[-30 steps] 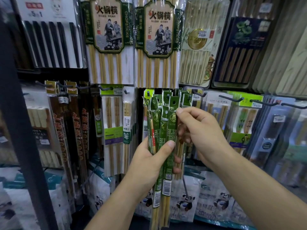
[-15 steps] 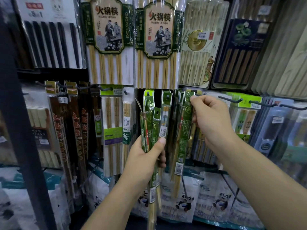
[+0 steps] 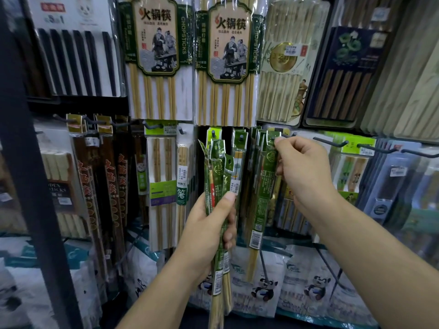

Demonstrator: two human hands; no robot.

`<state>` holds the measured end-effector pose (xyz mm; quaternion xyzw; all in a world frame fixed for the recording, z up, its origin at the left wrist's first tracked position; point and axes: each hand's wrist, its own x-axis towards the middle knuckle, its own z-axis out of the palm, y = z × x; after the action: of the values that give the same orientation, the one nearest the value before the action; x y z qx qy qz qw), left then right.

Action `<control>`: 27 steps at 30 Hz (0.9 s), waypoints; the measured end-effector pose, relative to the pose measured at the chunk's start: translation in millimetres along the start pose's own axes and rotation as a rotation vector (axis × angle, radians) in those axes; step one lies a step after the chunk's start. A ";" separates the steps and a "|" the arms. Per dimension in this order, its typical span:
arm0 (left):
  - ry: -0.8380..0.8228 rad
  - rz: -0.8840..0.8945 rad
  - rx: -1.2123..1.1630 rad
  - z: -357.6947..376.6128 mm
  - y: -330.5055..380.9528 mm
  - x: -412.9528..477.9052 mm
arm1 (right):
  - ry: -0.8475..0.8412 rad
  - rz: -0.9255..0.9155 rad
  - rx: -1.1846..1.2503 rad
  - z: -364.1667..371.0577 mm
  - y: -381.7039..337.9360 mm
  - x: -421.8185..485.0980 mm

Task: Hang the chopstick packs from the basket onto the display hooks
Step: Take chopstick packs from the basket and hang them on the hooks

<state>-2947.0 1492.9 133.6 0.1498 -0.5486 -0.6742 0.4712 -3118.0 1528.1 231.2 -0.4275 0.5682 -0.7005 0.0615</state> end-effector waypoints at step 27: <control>-0.066 -0.013 -0.064 8.6 0.6 -5.5 | -0.261 -0.012 0.046 6.5 9.6 -53.0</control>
<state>-2950.0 1502.4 135.4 0.1158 -0.5413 -0.6988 0.4530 -3084.3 1550.2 195.0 -0.5170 0.5363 -0.6522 0.1406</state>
